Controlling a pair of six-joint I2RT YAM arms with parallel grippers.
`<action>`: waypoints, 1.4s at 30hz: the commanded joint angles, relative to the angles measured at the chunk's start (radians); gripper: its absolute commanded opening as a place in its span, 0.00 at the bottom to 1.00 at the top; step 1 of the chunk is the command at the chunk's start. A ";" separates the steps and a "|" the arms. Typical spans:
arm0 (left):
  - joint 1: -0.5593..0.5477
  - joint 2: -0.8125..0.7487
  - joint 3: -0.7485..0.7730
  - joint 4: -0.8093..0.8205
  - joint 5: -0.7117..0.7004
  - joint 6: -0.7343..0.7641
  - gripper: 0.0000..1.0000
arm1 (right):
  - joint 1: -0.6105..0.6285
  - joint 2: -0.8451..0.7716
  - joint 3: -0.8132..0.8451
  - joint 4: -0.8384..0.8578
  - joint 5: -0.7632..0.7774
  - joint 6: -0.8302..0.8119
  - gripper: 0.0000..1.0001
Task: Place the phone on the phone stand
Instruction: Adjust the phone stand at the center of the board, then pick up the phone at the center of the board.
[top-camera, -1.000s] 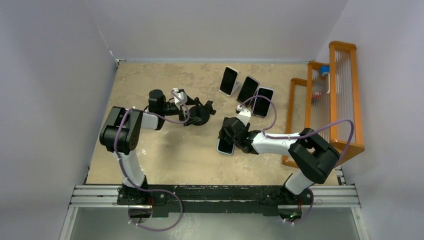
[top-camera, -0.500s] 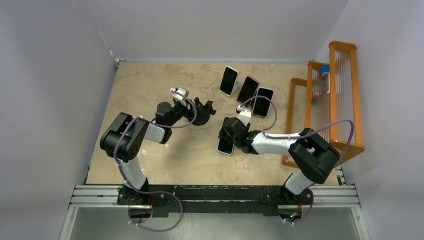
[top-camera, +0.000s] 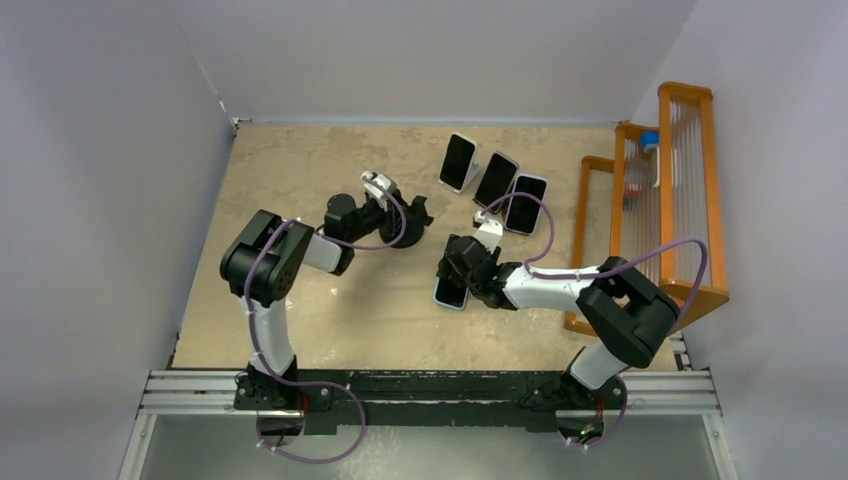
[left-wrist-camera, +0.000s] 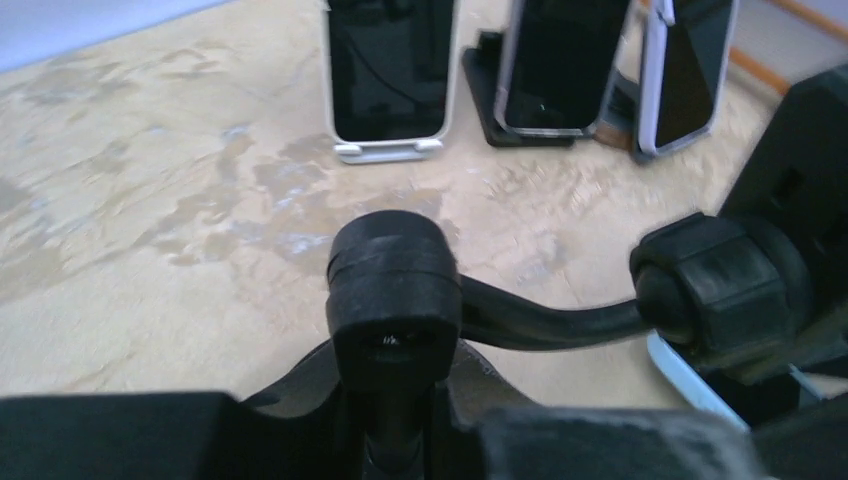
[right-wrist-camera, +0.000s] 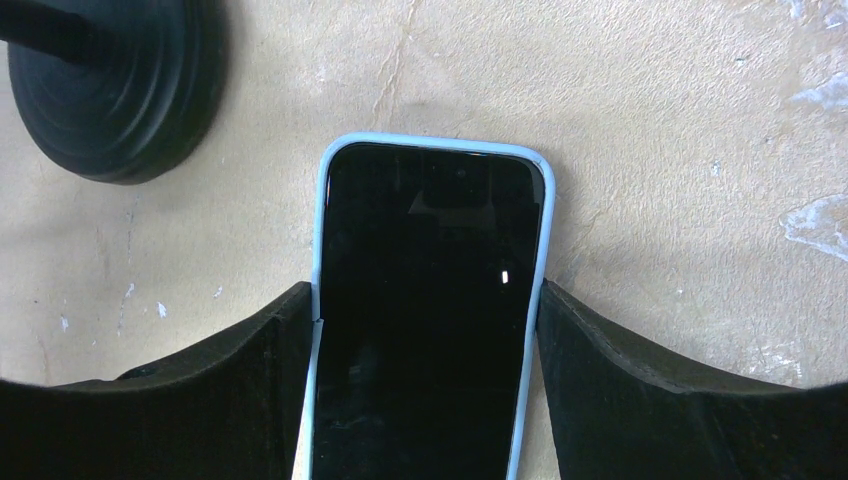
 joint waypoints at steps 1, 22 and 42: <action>-0.003 -0.031 0.060 -0.125 0.225 0.128 0.00 | 0.000 0.013 -0.021 -0.025 0.012 0.028 0.55; 0.185 0.056 0.225 -0.431 1.006 0.485 0.03 | 0.000 -0.004 -0.023 0.022 0.013 0.031 0.47; 0.285 -0.781 -0.566 -0.078 0.070 -0.409 0.90 | 0.047 -0.173 -0.134 0.236 -0.047 0.322 0.45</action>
